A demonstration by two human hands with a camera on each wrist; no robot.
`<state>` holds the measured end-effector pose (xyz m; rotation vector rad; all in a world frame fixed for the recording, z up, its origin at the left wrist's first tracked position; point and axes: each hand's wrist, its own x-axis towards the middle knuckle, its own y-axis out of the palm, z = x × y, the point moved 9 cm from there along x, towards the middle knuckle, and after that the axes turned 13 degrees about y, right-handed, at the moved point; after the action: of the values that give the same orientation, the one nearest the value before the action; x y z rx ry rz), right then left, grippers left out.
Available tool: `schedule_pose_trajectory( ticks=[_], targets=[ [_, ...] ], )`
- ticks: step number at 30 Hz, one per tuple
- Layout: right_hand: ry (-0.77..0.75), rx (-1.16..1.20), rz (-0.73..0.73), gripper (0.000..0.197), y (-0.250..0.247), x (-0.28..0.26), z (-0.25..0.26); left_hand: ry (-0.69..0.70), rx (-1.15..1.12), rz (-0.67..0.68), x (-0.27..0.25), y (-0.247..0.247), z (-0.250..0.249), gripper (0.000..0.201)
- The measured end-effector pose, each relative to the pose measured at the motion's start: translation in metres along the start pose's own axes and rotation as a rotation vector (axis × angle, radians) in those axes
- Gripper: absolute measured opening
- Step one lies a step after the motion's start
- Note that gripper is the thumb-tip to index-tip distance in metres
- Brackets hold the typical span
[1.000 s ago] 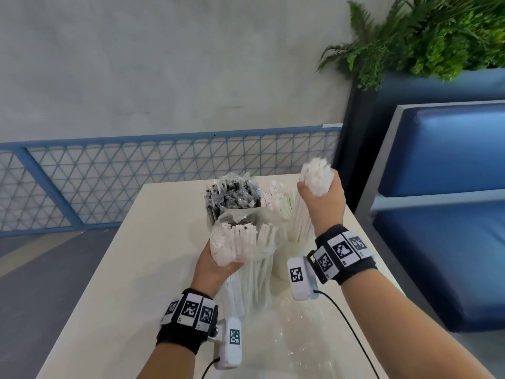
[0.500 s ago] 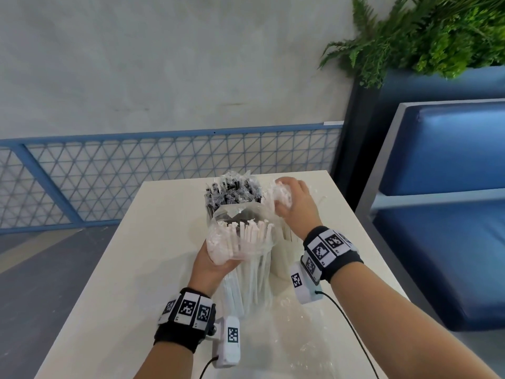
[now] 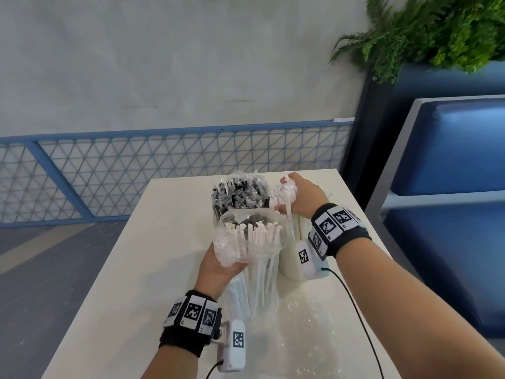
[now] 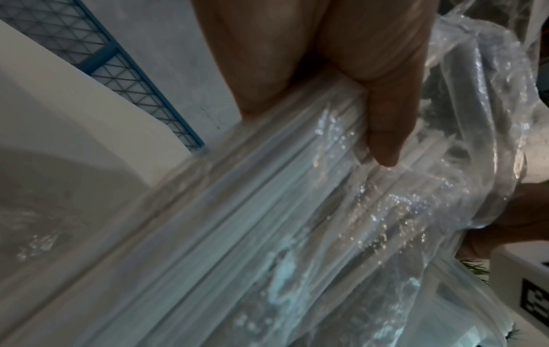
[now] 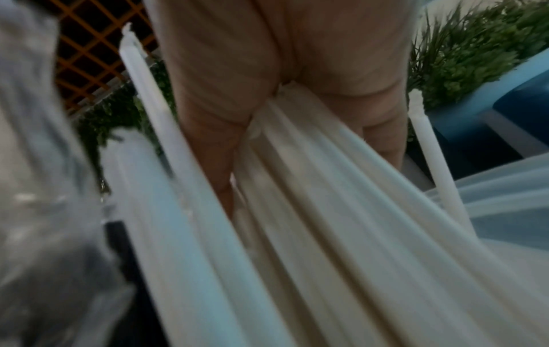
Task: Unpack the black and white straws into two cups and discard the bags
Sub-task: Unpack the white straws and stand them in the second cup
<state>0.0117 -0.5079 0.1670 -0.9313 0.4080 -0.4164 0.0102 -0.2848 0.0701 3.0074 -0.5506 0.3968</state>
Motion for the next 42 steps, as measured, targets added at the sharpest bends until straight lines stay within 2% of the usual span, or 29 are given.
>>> schedule_pose_trajectory(
  ticks=[4,8,13,16,19,22,23,25,27,29,31,33,34,36,38,40,42],
  targets=[
    [-0.148,-0.094,0.078,0.055,0.003,-0.010,0.017,-0.011,-0.005,-0.005,-0.001,-0.001,0.002,0.064],
    [-0.173,-0.102,-0.015,0.035,-0.004,-0.016,0.020,-0.018,0.006,-0.003,-0.001,-0.001,0.003,0.050],
    [-0.133,-0.064,-0.082,0.021,-0.016,-0.016,0.010,-0.002,0.008,-0.010,-0.001,-0.001,0.002,0.064],
    [-0.042,0.185,-0.164,0.003,-0.037,-0.015,-0.009,0.003,0.003,-0.003,-0.001,0.000,0.000,0.060],
    [-0.020,0.364,-0.255,0.002,-0.056,-0.023,-0.023,0.007,-0.002,-0.013,-0.001,0.000,0.002,0.073],
    [-0.007,0.476,-0.335,0.008,-0.062,-0.028,-0.038,0.008,0.004,-0.035,0.000,-0.004,0.005,0.077],
    [-0.017,0.462,-0.294,0.011,-0.055,-0.027,-0.040,0.011,0.011,-0.031,0.000,-0.003,0.005,0.077],
    [-0.066,0.340,-0.139,0.031,-0.029,-0.023,-0.040,0.013,0.021,-0.015,0.000,-0.002,0.005,0.072],
    [-0.088,0.303,-0.125,0.047,-0.021,-0.021,-0.043,0.013,0.021,-0.007,0.000,-0.002,0.005,0.070],
    [-0.125,0.442,-0.270,0.044,-0.040,-0.031,-0.039,0.014,0.014,-0.009,0.000,-0.004,0.004,0.075],
    [-0.197,0.602,-0.513,0.036,-0.066,-0.061,-0.034,0.006,0.013,-0.014,-0.001,-0.005,0.005,0.077],
    [-0.296,0.758,-0.718,0.018,-0.080,-0.103,-0.028,0.002,0.014,-0.019,-0.001,-0.007,0.006,0.074],
    [-0.350,0.801,-0.727,0.006,-0.075,-0.120,-0.023,0.001,0.012,-0.025,-0.001,-0.007,0.006,0.074],
    [-0.421,0.768,-0.577,0.009,-0.044,-0.138,-0.005,-0.002,0.010,-0.037,0.000,-0.008,0.007,0.078],
    [-0.434,0.618,-0.401,0.008,-0.002,-0.140,0.005,-0.002,0.009,-0.043,0.000,-0.007,0.007,0.082],
    [-0.420,0.483,-0.310,0.020,0.029,-0.136,0.008,-0.007,0.008,-0.031,-0.001,-0.006,0.007,0.080],
    [-0.383,0.449,-0.262,0.031,0.042,-0.128,0.009,-0.014,0.002,-0.016,-0.003,-0.004,0.007,0.075]
  ],
)
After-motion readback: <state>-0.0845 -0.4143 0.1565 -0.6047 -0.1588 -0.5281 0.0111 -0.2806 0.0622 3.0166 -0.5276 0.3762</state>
